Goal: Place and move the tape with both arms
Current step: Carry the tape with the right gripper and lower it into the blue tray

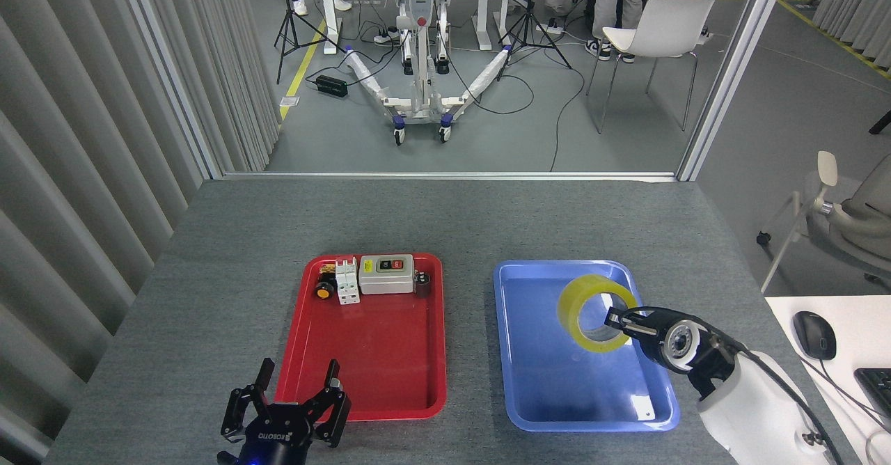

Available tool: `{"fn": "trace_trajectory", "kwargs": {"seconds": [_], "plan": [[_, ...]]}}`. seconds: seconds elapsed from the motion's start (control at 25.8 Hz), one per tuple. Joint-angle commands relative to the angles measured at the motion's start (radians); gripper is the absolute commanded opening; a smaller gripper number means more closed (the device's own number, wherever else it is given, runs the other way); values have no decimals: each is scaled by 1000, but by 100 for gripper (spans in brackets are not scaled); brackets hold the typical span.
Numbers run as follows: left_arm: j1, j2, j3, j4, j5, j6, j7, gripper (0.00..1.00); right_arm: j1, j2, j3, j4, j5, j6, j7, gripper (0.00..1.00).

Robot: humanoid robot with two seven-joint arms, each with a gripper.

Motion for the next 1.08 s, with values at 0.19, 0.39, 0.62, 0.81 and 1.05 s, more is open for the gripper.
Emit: {"fn": "trace_trajectory", "kwargs": {"seconds": [0.19,0.39,0.62,0.81,1.05], "plan": [[-37,-13,-26,49,-47,-70,64,100,-183,-26,222,212,-170,85,16,25],[-86,-12,-85,97,-47,-64,67,100,-189,-16,271,281,-170,84,14,26],[-109,-12,-81,120,-44,-6,73,100,-187,7,282,293,-169,64,8,29],[-104,-10,-77,121,-9,54,75,100,-189,20,282,298,-169,45,2,29],[-92,-16,-85,77,-4,63,75,100,-187,44,283,330,-162,25,-1,35]]}}
